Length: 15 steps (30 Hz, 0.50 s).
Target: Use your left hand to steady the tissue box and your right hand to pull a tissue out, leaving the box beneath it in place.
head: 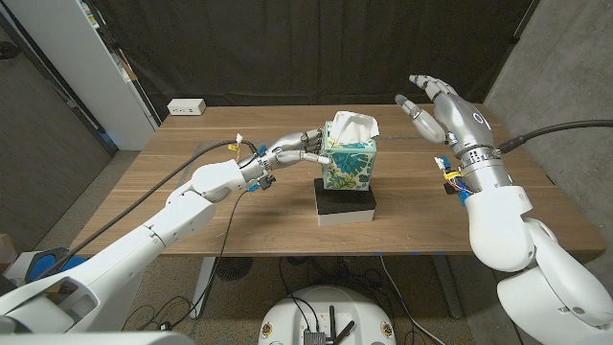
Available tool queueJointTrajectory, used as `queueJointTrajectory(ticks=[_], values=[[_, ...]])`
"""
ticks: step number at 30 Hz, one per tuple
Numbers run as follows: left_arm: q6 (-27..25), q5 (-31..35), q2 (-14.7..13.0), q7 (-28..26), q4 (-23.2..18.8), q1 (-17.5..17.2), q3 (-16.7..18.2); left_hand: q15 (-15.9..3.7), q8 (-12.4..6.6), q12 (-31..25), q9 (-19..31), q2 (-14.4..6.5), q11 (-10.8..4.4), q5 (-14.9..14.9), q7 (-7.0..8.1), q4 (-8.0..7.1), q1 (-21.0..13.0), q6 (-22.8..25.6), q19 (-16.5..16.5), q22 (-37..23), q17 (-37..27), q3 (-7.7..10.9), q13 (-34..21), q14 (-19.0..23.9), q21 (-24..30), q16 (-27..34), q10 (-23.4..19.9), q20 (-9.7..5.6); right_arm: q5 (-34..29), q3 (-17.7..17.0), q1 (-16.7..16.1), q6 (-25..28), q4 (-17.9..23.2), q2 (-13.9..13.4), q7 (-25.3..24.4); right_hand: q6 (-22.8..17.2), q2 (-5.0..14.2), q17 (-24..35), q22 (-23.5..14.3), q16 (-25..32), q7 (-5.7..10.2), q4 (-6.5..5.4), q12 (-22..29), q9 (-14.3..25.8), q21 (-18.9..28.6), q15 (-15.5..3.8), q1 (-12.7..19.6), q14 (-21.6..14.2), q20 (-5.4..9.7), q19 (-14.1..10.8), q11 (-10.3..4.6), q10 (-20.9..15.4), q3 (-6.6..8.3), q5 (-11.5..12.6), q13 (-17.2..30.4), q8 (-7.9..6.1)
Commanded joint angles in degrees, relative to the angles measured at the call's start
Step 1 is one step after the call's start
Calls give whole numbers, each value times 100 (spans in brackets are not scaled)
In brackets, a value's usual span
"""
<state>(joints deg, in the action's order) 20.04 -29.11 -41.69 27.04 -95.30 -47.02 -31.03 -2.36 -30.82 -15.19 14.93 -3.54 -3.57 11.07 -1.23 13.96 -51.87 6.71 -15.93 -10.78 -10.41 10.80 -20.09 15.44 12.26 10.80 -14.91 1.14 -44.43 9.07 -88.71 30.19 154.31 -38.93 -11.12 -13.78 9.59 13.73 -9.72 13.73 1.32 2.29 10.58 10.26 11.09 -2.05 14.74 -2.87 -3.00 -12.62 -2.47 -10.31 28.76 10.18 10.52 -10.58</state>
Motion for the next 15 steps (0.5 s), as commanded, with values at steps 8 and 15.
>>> queueJointTrajectory(ticks=[8,15], values=[[59,91,-21,-38,-32,10,10,-171,-45,40,291,-322,9,30,31,-472,-12,12,-12,-21,3,513,-18,-15,36,-5,4,-3,-402,699,626,457,106,-200,696,58,-14,44,-29,45,-195,-26,-22,22,66,218,-119,-1,-277,-175,196,216,-43,4,21,4],[143,113,7,-66,6,4,22,-171,-47,41,292,-319,9,29,29,-469,-7,9,-11,-21,4,526,-25,-14,36,-2,-2,-10,-454,870,790,519,95,-252,743,-12,-91,-7,-28,-11,-241,134,-60,30,-6,669,-47,44,-229,-21,518,568,-47,21,10,-42]])
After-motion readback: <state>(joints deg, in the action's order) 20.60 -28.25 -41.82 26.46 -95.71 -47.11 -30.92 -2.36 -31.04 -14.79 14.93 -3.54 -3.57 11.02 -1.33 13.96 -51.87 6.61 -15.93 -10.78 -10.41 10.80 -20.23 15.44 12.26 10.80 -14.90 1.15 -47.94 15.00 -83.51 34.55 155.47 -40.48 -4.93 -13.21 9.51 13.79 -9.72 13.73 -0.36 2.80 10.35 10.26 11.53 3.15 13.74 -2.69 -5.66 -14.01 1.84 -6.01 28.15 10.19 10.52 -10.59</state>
